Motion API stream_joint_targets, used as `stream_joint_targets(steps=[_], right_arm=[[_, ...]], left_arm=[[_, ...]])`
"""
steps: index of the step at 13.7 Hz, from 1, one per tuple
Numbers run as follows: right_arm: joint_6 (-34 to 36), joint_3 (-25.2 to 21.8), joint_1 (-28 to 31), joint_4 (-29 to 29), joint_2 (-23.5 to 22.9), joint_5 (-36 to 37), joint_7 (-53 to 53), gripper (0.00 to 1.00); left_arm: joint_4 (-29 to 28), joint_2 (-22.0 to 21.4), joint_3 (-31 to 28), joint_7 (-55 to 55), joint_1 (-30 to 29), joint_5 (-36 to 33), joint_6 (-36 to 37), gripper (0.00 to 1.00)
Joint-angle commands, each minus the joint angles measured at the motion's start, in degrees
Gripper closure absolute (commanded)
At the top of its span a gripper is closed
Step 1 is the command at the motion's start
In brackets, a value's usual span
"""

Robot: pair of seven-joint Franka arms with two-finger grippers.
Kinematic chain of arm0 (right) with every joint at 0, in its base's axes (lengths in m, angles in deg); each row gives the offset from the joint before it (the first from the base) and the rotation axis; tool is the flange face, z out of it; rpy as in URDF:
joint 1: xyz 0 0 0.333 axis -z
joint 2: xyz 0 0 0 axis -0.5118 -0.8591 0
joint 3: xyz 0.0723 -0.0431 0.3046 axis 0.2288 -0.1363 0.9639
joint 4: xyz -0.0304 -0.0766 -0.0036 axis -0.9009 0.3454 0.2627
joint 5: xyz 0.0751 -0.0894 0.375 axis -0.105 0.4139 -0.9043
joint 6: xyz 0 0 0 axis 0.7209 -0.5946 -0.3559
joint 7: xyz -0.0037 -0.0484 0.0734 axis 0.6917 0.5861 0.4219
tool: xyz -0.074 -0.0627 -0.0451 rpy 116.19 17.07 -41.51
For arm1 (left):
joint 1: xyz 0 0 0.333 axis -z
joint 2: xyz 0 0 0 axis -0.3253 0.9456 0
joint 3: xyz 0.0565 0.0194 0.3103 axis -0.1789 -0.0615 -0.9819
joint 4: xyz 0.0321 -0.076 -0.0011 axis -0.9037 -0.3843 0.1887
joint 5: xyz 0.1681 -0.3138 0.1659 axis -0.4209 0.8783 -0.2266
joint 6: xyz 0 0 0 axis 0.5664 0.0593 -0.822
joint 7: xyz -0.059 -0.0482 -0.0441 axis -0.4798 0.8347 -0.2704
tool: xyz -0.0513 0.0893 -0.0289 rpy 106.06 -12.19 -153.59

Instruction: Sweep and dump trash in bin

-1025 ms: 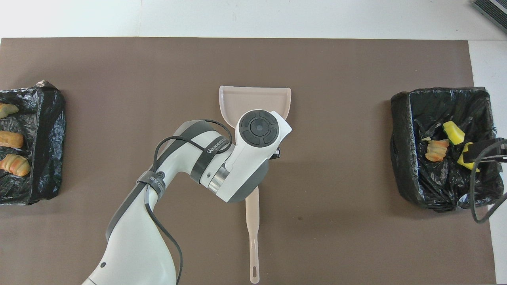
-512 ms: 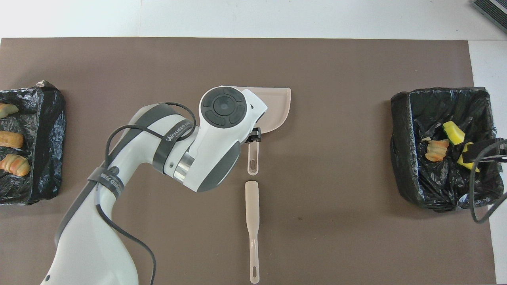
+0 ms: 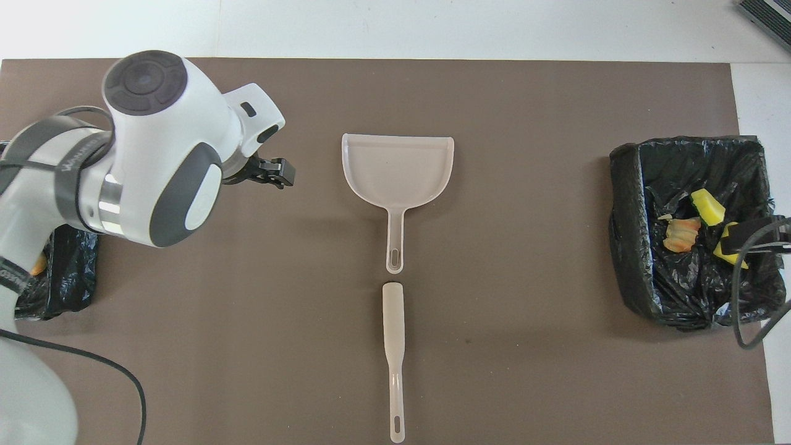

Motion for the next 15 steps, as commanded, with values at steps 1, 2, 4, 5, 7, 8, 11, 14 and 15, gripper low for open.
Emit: stream_joint_targets(steps=[1, 2, 4, 5, 7, 8, 11, 14, 15], right_arm=[[0.3, 0.2, 0.1, -1.3, 1.4, -0.4, 1.8, 0.00], [0.3, 0.4, 0.1, -2.0, 1.6, -0.5, 1.8, 0.00], [0.2, 0.4, -0.4, -2.8, 2.2, -0.5, 1.8, 0.00], [0.2, 0.4, -0.4, -2.8, 2.2, -0.5, 1.9, 0.00], [0.2, 0.4, -0.4, -2.8, 2.2, -0.5, 1.9, 0.00], [0.2, 0.4, -0.4, -2.8, 2.2, -0.5, 1.9, 0.00], [0.2, 0.4, -0.3, -2.8, 2.2, -0.5, 1.9, 0.00], [0.0, 0.4, -0.3, -2.8, 2.2, -0.4, 1.9, 0.00], [-0.1, 0.4, -0.3, -2.8, 2.2, -0.4, 2.0, 0.00]], left_arm=[[-0.4, -3.9, 0.6, 8.8, -5.8, 1.0, 3.9, 0.00], [-0.5, -5.0, 0.7, 12.1, -8.1, 1.6, 4.8, 0.00], [-0.9, -7.5, 0.6, 18.9, -11.6, 2.1, 7.5, 0.00], [-0.9, -8.8, 0.6, 21.9, -13.1, 2.2, 9.4, 0.00], [-1.2, -11.7, 0.6, 22.9, -14.4, 2.2, 13.3, 0.00], [-1.9, -13.3, 0.4, 23.0, -14.5, 2.2, 14.4, 0.00], [-2.5, -16.9, 0.4, 23.2, -15.3, 2.1, 16.9, 0.00], [-1.9, -18.7, 0.4, 22.5, -17.0, 1.2, 19.5, 0.00], [-1.6, -18.7, 0.3, 22.5, -17.1, 0.1, 20.2, 0.00]])
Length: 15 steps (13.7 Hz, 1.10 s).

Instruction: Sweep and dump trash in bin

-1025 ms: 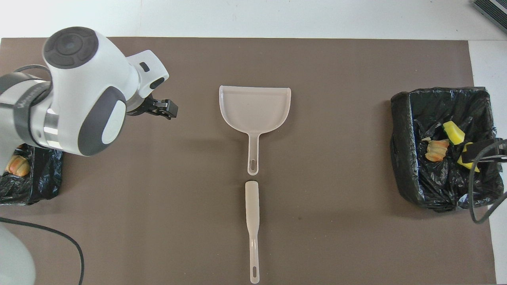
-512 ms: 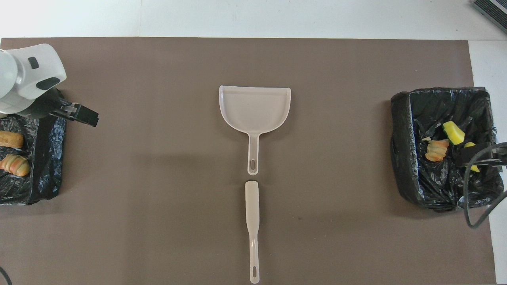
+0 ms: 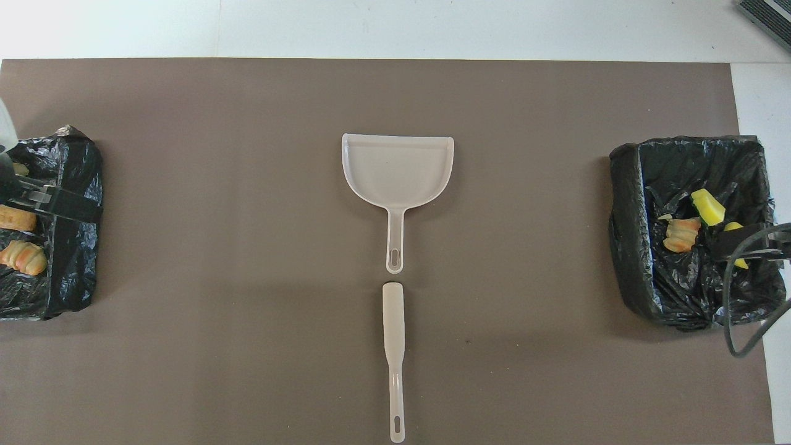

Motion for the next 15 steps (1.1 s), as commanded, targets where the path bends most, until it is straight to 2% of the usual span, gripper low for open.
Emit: stream_joint_targets(steps=[1, 9, 15], right_arm=[[-0.8, 0.0, 0.2, -1.4, 1.3, -0.4, 2.6, 0.00], [-0.8, 0.0, 0.2, -1.4, 1.3, -0.4, 3.6, 0.00], [-0.8, 0.0, 0.2, -1.4, 1.3, -0.4, 3.5, 0.00]], left_arm=[[-1.3, -1.5, 0.3, 0.2, -0.8, -1.7, 1.3, 0.00], [-1.6, -1.6, 0.0, 0.1, -2.1, -0.5, -0.1, 0.00], [0.2, -0.6, 0.0, 0.2, -1.8, 1.2, -0.5, 0.00]])
